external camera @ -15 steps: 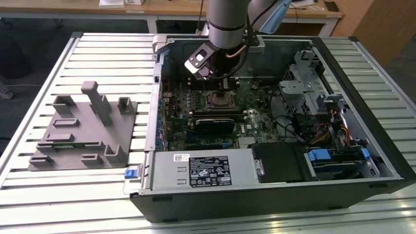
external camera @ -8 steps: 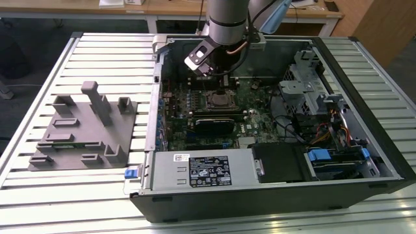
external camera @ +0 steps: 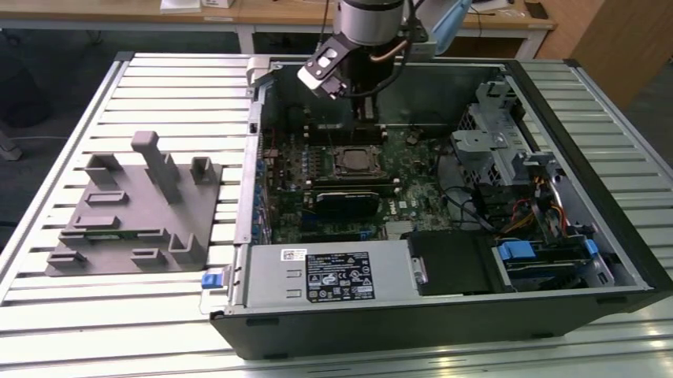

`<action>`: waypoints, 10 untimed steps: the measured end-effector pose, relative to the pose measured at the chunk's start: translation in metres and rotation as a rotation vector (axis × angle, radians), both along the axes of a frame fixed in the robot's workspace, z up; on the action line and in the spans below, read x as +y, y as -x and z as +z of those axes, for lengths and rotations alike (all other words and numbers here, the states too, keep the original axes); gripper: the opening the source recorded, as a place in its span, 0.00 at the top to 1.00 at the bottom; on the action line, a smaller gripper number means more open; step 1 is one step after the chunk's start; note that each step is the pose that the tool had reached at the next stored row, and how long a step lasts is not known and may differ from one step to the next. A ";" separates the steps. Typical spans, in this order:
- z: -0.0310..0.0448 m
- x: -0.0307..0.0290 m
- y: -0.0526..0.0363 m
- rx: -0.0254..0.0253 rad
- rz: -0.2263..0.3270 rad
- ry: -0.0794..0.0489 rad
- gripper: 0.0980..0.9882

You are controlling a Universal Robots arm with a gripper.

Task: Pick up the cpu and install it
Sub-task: 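Install the first cpu locking lever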

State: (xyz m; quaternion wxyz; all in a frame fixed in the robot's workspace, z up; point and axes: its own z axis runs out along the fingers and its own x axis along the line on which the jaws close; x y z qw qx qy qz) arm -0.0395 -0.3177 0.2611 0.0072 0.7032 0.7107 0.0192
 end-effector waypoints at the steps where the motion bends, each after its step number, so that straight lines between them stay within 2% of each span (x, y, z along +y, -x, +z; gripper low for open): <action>1: 0.0041 0.0000 0.0000 0.0000 0.000 0.000 0.99; 3: 0.0078 0.0000 0.0000 0.0000 0.000 0.000 0.99; 5: 0.0078 0.0000 0.0003 -0.0001 0.010 0.000 0.99; 10: 0.0074 0.0000 0.0004 0.0002 0.100 0.000 0.99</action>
